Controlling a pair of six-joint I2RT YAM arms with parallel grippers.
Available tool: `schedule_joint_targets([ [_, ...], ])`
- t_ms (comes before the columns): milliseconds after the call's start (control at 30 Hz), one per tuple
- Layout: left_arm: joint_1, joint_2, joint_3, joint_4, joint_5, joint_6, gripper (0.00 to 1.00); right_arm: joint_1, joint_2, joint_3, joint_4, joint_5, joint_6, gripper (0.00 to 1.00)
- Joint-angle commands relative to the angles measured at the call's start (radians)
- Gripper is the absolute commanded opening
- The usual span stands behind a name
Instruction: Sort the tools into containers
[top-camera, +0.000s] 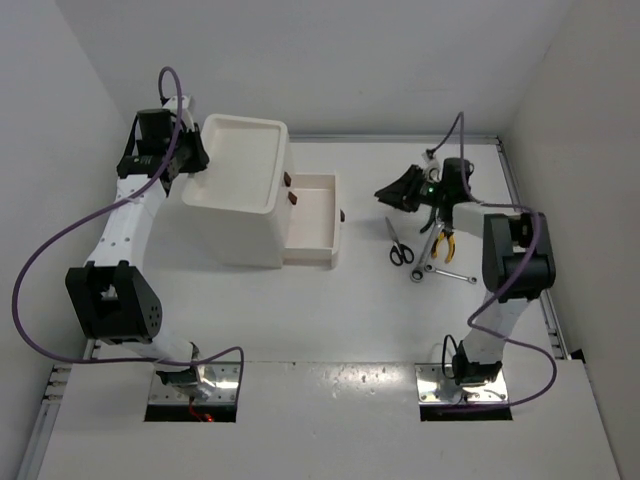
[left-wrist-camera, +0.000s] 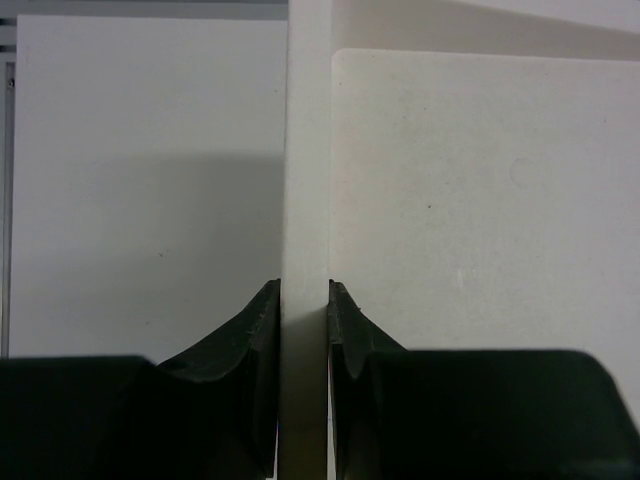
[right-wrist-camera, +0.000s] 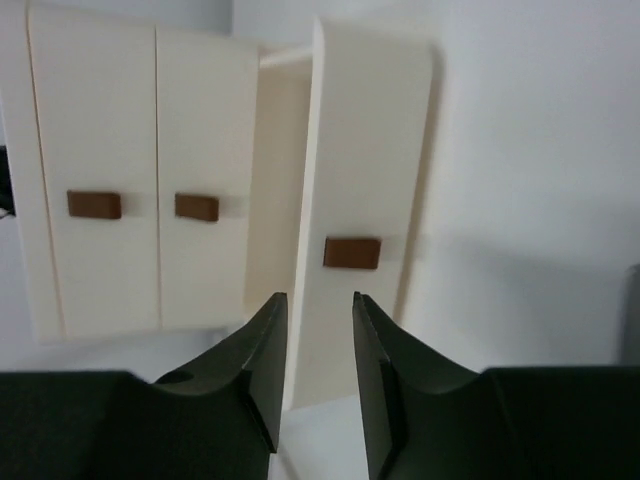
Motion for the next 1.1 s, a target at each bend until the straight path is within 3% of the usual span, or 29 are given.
schedule_joint_targets([
  [0,0.015,-0.018,-0.052,-0.034,-0.082,-0.052,0.00,-0.060,-0.156,0.155,-0.564,0.173,-0.483,0.31],
  [100,-0.004,-0.044,-0.075,-0.014,-0.107,-0.042,0.00,-0.119,-0.199,0.221,-0.799,0.331,-0.677,0.30],
  [300,-0.024,-0.054,-0.112,0.018,-0.134,-0.032,0.00,-0.245,-0.180,0.257,-1.001,0.445,-0.887,0.27],
  [633,-0.033,-0.036,-0.112,0.018,-0.153,-0.032,0.00,-0.226,0.028,0.407,-1.064,0.436,-0.736,0.23],
  [767,-0.033,-0.036,-0.122,0.018,-0.153,-0.032,0.00,-0.184,0.090,0.459,-1.107,0.584,-0.650,0.22],
  [1067,-0.033,-0.016,-0.112,0.018,-0.153,-0.032,0.00,-0.124,0.148,0.518,-1.161,0.743,-0.556,0.24],
])
